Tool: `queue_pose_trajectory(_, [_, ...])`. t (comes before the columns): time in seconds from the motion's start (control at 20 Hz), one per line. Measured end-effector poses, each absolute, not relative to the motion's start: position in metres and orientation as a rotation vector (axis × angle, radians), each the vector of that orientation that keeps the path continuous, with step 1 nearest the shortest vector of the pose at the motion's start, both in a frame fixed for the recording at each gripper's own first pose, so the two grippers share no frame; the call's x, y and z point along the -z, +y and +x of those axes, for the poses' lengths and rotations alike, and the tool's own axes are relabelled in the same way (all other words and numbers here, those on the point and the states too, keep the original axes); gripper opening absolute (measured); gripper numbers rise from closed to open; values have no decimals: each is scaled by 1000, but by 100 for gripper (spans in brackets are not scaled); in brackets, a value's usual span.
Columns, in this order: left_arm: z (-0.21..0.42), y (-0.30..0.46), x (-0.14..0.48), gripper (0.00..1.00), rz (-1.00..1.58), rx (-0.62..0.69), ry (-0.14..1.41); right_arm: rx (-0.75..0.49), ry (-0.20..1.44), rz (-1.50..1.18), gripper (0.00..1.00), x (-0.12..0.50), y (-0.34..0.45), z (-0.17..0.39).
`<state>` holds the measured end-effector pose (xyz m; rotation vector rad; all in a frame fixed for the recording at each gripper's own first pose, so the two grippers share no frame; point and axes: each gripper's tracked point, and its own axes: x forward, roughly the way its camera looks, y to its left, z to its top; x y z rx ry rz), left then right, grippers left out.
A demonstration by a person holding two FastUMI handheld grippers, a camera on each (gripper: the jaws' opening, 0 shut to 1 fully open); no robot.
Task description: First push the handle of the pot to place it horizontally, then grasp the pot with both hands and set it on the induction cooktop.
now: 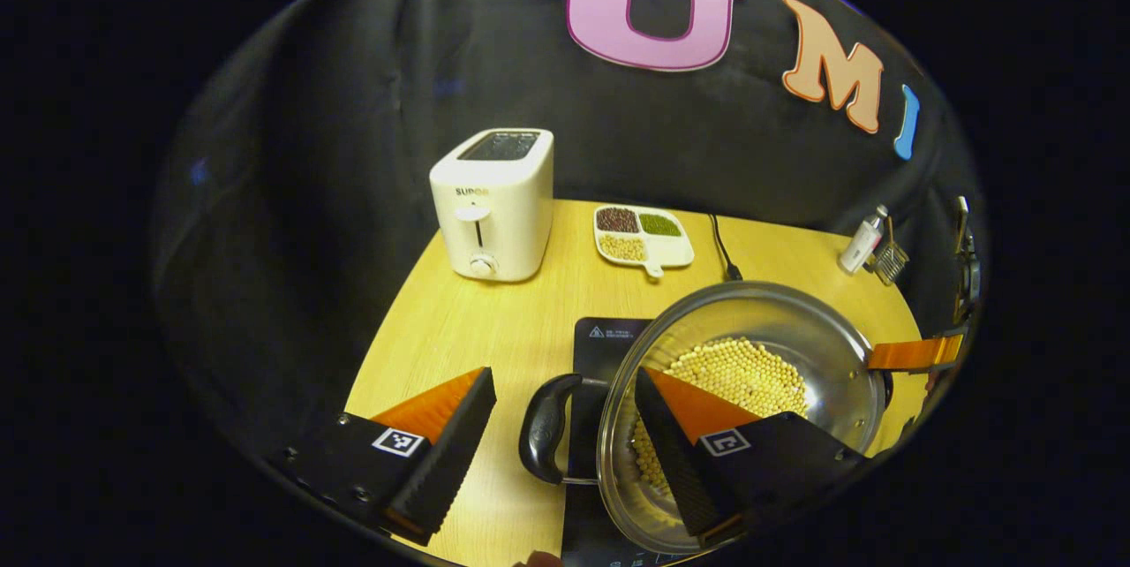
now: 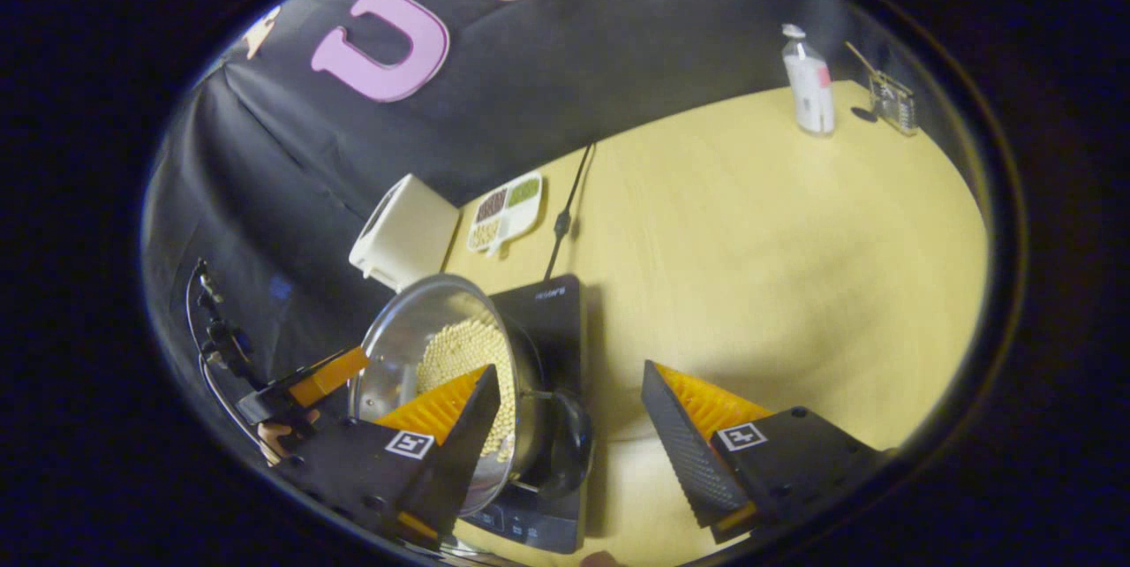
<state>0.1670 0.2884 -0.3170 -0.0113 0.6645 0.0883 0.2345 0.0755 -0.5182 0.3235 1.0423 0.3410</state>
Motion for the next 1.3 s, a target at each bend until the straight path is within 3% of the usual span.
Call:
queue_pose_trajectory(0.2, [162,278,282,97,3,-119,568,-257,911,294,90,479,31,248])
queue_pose_trajectory(0.25, [158,270,270,97,4,-128,548,-243,873,287,99,463,20,249])
queue_pose_trajectory(0.4, [146,230,229,97,-3,-113,468,-227,759,238,99,421,-8,257])
queue_pose_trajectory(0.45, [140,216,218,97,-1,-117,444,-224,721,222,90,404,-18,258])
queue_pose_trajectory(0.5, [135,201,207,96,-2,-119,426,-224,684,218,91,385,-29,260])
queue_pose_trajectory(0.65, [120,157,168,96,5,-133,351,-247,599,237,99,338,-50,263])
queue_pose_trajectory(0.7, [115,144,153,96,14,-147,322,-261,576,238,91,320,-61,263])
queue_pose_trajectory(0.8, [102,112,124,96,38,-162,270,-303,526,225,90,286,-81,265])
queue_pose_trajectory(0.85, [95,94,111,96,53,-169,243,-323,499,204,99,269,-91,265])
queue_pose_trajectory(0.9, [92,77,97,96,67,-170,215,-336,471,171,90,255,-104,265])
queue_pose_trajectory(1.3, [72,-51,41,94,126,-115,67,-408,299,92,90,159,-189,245])
